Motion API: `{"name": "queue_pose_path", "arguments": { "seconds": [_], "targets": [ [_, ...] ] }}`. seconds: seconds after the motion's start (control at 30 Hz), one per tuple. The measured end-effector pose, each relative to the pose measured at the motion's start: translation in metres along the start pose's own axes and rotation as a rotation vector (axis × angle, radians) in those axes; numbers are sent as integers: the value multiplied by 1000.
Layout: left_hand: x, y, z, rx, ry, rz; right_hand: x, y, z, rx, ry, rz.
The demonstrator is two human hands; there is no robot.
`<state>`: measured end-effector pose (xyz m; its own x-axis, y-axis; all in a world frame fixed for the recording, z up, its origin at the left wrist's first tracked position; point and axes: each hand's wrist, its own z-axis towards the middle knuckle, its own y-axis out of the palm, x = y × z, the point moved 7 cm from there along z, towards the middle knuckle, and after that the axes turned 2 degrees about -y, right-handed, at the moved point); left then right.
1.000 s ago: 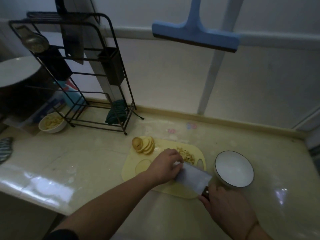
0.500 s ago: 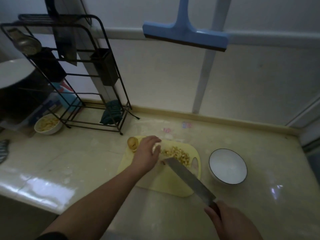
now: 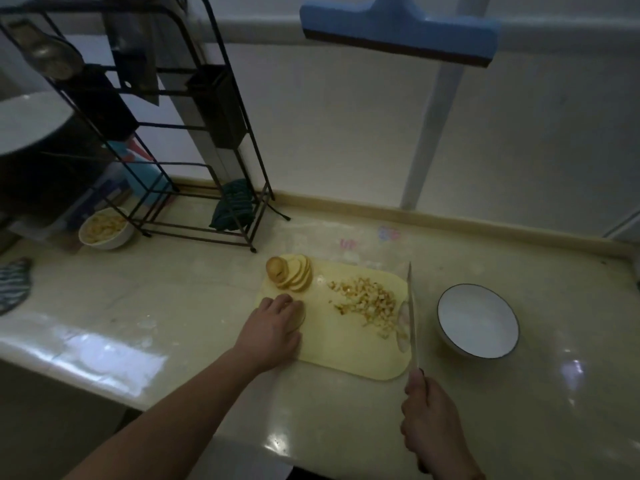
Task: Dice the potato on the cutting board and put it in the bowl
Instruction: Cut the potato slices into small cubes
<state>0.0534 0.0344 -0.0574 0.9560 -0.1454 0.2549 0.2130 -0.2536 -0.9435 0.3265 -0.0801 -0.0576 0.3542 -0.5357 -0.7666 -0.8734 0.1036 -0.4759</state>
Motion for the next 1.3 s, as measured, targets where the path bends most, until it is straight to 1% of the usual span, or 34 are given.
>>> {"name": "queue_pose_path", "arguments": {
  "seconds": [0.2, 0.4, 0.53, 0.73, 0.87, 1.0, 1.07, 1.2, 1.3],
  "targets": [
    [2, 2, 4, -57, -21, -61, 4, 17, 3, 69, 44, 18],
    [5, 5, 3, -104, -37, -193, -1, 31, 2, 64, 55, 102],
    [8, 8, 2, -137, -18, -211, -17, 38, 3, 47, 13, 120],
    [6, 7, 3, -137, -19, -221, -28, 39, 8, 16, -45, 112],
    [7, 7, 0, -105, -15, -223, -22, 28, 3, -60, 16, 275],
    [10, 8, -2, -94, -24, -210, -18, 16, 2, -101, -21, 262],
    [11, 10, -3, -91, -37, -204, -19, 19, 0, -186, -23, 271],
    [16, 14, -6, -58, -73, -154, -26, 44, -8, -421, 45, 265],
    [20, 17, -5, -15, -77, -85, -29, 57, -6, -492, 66, 215]
  ]
}}
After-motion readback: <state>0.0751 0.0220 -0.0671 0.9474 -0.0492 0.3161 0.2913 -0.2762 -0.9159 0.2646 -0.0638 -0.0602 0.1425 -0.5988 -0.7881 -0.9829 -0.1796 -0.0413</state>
